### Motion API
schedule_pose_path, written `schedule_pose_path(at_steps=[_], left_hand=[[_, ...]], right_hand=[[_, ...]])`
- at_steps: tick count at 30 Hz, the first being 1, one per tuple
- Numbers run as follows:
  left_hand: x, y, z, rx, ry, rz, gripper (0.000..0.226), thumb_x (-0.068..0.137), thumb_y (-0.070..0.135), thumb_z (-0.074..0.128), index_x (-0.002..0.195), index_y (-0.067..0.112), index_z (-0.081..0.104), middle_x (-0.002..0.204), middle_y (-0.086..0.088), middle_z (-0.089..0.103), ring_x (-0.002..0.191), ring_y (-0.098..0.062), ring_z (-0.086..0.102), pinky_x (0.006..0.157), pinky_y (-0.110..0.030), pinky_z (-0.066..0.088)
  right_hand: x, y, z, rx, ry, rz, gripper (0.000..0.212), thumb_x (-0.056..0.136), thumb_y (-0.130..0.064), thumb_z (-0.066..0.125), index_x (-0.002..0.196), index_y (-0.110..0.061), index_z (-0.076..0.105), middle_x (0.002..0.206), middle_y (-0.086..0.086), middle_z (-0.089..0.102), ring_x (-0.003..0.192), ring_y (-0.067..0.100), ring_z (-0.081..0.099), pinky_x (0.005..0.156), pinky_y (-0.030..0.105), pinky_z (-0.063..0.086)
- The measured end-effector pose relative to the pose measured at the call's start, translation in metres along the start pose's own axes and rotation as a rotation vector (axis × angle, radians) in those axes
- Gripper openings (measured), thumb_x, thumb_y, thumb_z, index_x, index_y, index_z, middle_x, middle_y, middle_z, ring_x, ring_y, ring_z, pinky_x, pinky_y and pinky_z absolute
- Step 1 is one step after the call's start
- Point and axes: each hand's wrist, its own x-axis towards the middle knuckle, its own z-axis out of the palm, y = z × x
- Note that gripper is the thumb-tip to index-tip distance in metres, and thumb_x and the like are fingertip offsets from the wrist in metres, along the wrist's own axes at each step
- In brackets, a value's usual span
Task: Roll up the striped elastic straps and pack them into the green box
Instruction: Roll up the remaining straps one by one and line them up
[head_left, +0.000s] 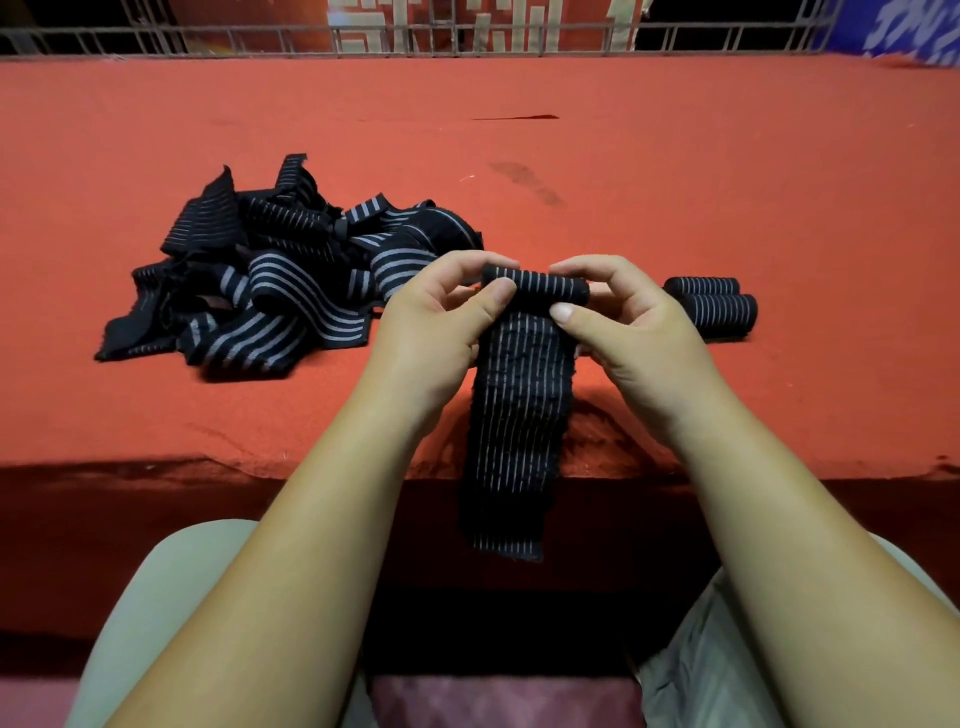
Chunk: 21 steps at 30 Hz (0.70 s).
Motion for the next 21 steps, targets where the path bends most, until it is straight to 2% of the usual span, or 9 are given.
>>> schedule_pose_path(at_steps=[3, 5, 9, 11, 14, 16, 18, 21], left_hand=[[-0.0016, 0.0003, 0.0010, 0.007, -0.006, 0.025, 0.019, 0.104, 0.007, 0.068, 0.118, 0.017, 0.076, 0.096, -0.007, 0.073, 0.091, -0.027, 0.074, 0.088, -0.051, 0.064], [-0.0022, 0.0010, 0.0009, -0.009, -0.017, 0.018, 0.020, 0.104, 0.007, 0.069, 0.119, 0.018, 0.077, 0.098, -0.006, 0.073, 0.094, -0.028, 0.075, 0.092, -0.053, 0.063], [-0.0016, 0.0020, -0.0020, -0.053, -0.015, -0.033, 0.018, 0.101, 0.021, 0.077, 0.118, 0.019, 0.079, 0.109, -0.007, 0.077, 0.105, -0.028, 0.078, 0.095, -0.045, 0.063], [0.0008, 0.0000, -0.0036, -0.064, 0.004, -0.044, 0.019, 0.098, 0.023, 0.079, 0.115, 0.015, 0.081, 0.116, -0.011, 0.079, 0.110, -0.027, 0.077, 0.097, -0.044, 0.063], [0.0040, -0.0026, -0.0046, -0.085, 0.029, -0.053, 0.022, 0.096, 0.012, 0.080, 0.117, 0.006, 0.079, 0.120, -0.021, 0.077, 0.114, -0.032, 0.076, 0.100, -0.045, 0.062], [0.0051, -0.0037, -0.0055, -0.082, 0.041, -0.043, 0.026, 0.094, 0.007, 0.081, 0.119, 0.010, 0.079, 0.113, -0.015, 0.078, 0.109, -0.025, 0.077, 0.098, -0.042, 0.061], [0.0043, -0.0028, -0.0053, -0.066, 0.030, -0.029, 0.029, 0.093, 0.004, 0.080, 0.120, 0.013, 0.078, 0.103, -0.002, 0.079, 0.100, -0.016, 0.075, 0.089, -0.033, 0.061], [0.0024, -0.0019, -0.0039, -0.069, 0.023, -0.029, 0.030, 0.093, 0.001, 0.079, 0.121, 0.013, 0.078, 0.093, 0.008, 0.077, 0.096, -0.012, 0.074, 0.084, -0.028, 0.060]], right_hand=[[-0.0003, -0.0003, 0.0012, 0.004, 0.024, 0.019, 0.019, 0.103, -0.021, 0.071, 0.121, -0.018, 0.076, 0.106, 0.006, 0.074, 0.091, 0.023, 0.064, 0.077, 0.044, 0.052], [0.0013, 0.0012, 0.0014, -0.003, 0.045, 0.014, 0.018, 0.104, -0.022, 0.071, 0.120, -0.017, 0.077, 0.107, 0.008, 0.074, 0.090, 0.025, 0.064, 0.078, 0.048, 0.051], [0.0030, 0.0032, 0.0003, 0.006, 0.027, 0.006, 0.021, 0.098, -0.021, 0.075, 0.120, -0.022, 0.077, 0.116, 0.024, 0.072, 0.098, 0.029, 0.066, 0.089, 0.054, 0.054], [0.0027, 0.0033, -0.0003, 0.018, 0.016, 0.003, 0.024, 0.098, -0.016, 0.075, 0.121, -0.023, 0.077, 0.114, 0.020, 0.074, 0.101, 0.026, 0.067, 0.092, 0.052, 0.054], [0.0031, 0.0041, 0.0009, 0.042, 0.009, 0.023, 0.028, 0.100, -0.010, 0.073, 0.125, -0.023, 0.075, 0.114, 0.009, 0.076, 0.106, 0.022, 0.070, 0.100, 0.050, 0.056], [0.0026, 0.0029, 0.0012, 0.053, 0.028, 0.048, 0.026, 0.101, -0.013, 0.072, 0.126, -0.019, 0.075, 0.112, 0.004, 0.077, 0.103, 0.020, 0.069, 0.097, 0.047, 0.056], [0.0031, 0.0023, -0.0004, -0.019, 0.049, 0.048, 0.020, 0.103, -0.019, 0.071, 0.123, -0.018, 0.076, 0.112, 0.004, 0.079, 0.096, 0.019, 0.069, 0.087, 0.042, 0.056], [0.0037, 0.0023, -0.0038, -0.133, 0.051, 0.024, 0.015, 0.104, -0.020, 0.070, 0.117, -0.018, 0.078, 0.106, 0.001, 0.079, 0.086, 0.016, 0.068, 0.075, 0.034, 0.057]])
